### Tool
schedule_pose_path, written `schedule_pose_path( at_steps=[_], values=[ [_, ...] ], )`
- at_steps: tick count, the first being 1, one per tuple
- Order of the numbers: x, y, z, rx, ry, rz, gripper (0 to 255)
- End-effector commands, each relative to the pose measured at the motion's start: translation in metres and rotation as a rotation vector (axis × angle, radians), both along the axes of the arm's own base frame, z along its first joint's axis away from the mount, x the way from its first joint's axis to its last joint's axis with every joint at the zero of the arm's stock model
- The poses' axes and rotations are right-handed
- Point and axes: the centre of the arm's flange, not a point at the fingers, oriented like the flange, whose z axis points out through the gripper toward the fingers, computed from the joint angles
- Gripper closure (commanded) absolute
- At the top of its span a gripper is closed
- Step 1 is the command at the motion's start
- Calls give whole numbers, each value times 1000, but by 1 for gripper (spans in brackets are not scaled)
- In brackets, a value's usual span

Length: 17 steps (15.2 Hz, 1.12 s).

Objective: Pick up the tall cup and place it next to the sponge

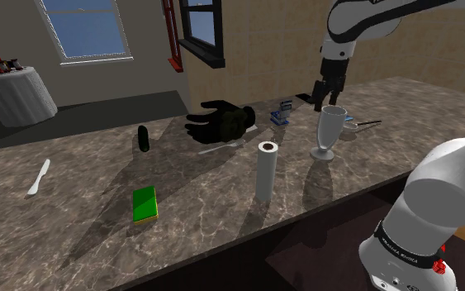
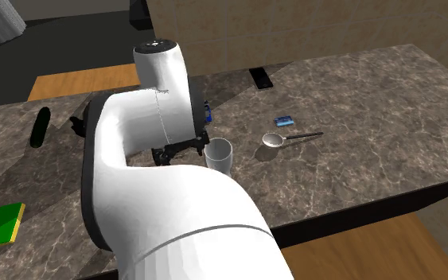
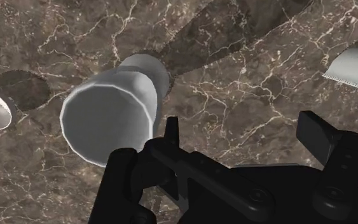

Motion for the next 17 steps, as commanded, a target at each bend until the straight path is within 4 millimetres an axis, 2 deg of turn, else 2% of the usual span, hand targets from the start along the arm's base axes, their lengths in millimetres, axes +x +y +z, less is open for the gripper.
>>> schedule_pose_path(
  at_steps=[1, 5, 6, 13, 17],
  values=[
    [5, -23, -12, -9, 2, -4, 0],
    [16, -66, -37, -25, 7, -14, 0],
    [17, -71, -40, -27, 8, -15, 0],
    [16, -71, -77, -27, 8, -15, 0],
    [16, -71, -80, -27, 8, -15, 0]
  ],
)
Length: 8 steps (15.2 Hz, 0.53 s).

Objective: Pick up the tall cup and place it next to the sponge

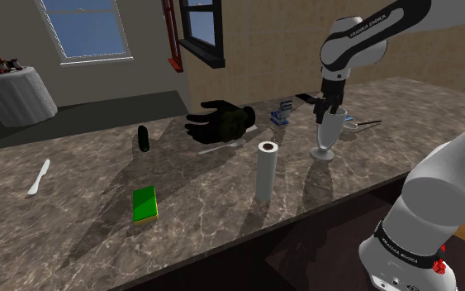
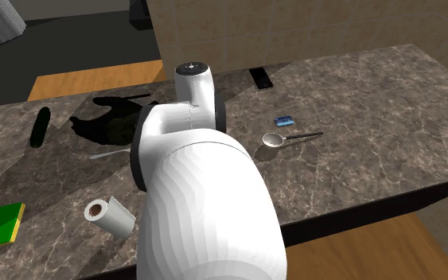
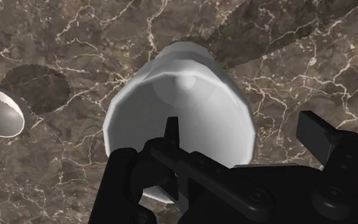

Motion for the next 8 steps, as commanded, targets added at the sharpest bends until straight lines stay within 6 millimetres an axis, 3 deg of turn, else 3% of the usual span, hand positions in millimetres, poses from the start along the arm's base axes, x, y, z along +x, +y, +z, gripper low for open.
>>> schedule_pose_path(
  at_steps=[1, 4, 5, 8],
  values=[
    [0, 0, -1, 0, 0, 0, 0],
    [0, 0, 0, 0, 0, 0, 0],
    [0, 0, 0, 0, 0, 0, 255],
    [0, 0, 0, 0, 0, 0, 255]
  ],
)
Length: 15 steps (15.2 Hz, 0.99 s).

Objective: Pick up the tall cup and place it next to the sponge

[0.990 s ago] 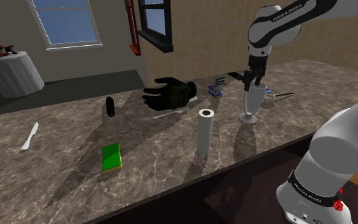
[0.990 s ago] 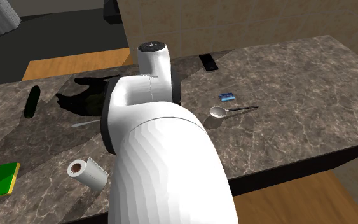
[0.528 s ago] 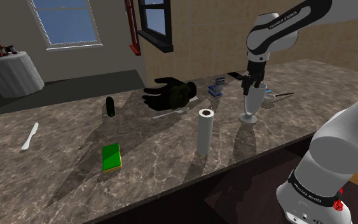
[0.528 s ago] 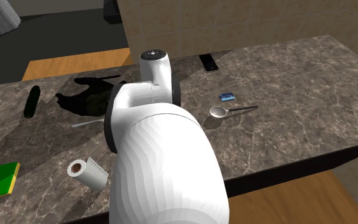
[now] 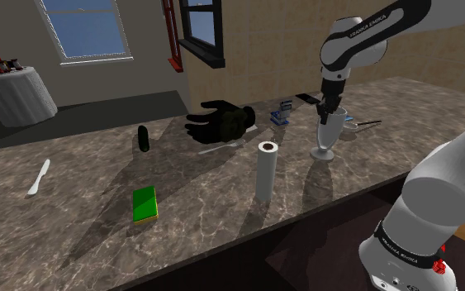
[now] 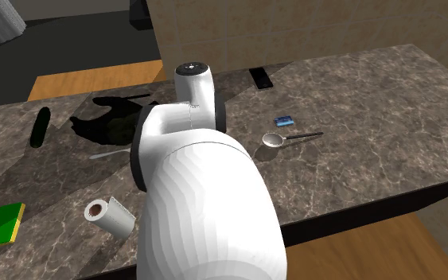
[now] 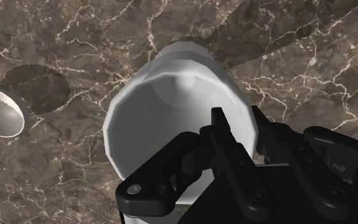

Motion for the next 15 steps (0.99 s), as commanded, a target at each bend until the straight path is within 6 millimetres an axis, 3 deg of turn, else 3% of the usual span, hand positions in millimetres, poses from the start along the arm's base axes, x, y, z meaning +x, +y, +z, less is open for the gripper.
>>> schedule_pose_path(
  at_steps=[1, 6, 15],
  values=[
    [0, 0, 0, 0, 0, 0, 255],
    [0, 0, 0, 0, 0, 0, 255],
    [0, 0, 47, 0, 0, 0, 255]
  ],
)
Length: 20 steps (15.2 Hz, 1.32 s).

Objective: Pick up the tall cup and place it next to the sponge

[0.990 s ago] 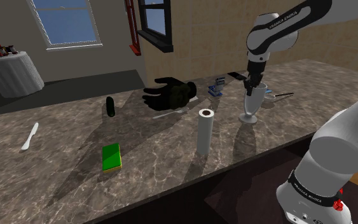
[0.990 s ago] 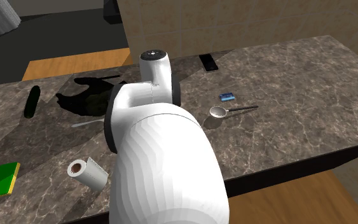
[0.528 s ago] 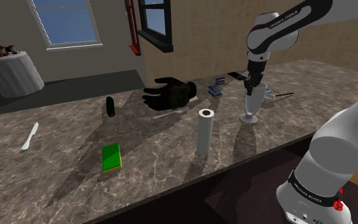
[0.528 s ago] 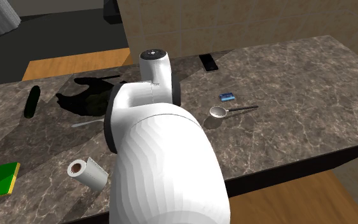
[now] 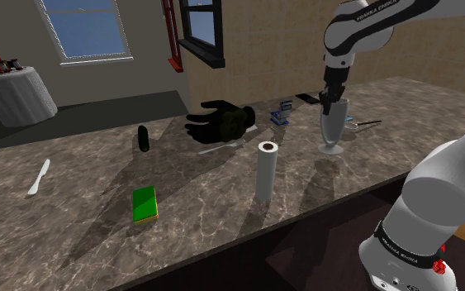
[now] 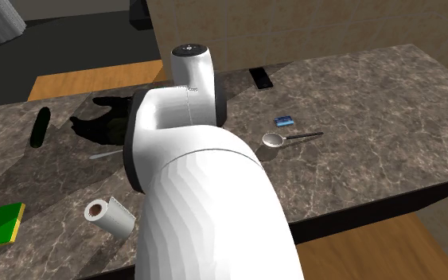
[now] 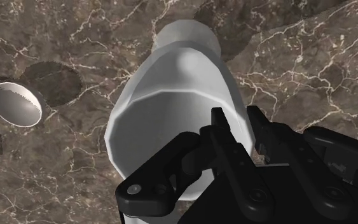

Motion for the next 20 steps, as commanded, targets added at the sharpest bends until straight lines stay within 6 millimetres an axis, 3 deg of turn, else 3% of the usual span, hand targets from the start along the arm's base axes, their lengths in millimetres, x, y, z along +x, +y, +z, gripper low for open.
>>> schedule_pose_path(
  at_steps=[1, 20],
  values=[
    [1, 0, 11, 0, 0, 0, 255],
    [1, 0, 111, 0, 0, 0, 255]
  ],
)
